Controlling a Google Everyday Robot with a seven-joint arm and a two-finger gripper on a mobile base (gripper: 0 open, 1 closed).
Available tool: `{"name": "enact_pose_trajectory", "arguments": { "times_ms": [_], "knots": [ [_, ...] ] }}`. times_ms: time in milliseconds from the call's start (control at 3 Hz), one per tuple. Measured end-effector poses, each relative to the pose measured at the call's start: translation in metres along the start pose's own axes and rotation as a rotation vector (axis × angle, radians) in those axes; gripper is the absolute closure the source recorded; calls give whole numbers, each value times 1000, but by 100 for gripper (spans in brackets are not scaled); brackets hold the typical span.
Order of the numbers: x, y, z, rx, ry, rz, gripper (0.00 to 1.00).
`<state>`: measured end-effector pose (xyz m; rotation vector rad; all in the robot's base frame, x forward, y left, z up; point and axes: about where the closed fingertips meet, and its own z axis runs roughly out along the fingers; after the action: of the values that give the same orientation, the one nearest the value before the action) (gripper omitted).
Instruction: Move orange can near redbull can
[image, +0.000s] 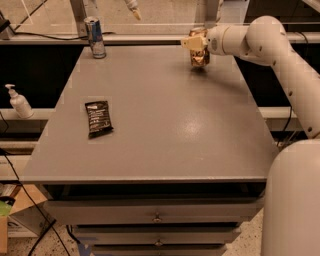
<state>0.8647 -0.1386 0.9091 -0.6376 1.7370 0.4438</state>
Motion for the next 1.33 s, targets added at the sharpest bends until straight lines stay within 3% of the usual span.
{"name": "enact_pose_trajectory", "arguments": {
  "times_ms": [333, 667, 1000, 1333],
  "knots": [
    [-31, 35, 8, -87, -32, -45, 88],
    [-29, 36, 10, -91, -29, -45, 100],
    [-25, 35, 8, -87, -35, -30, 100],
    [-38, 53, 16, -105, -99, -45, 100]
  ]
}}
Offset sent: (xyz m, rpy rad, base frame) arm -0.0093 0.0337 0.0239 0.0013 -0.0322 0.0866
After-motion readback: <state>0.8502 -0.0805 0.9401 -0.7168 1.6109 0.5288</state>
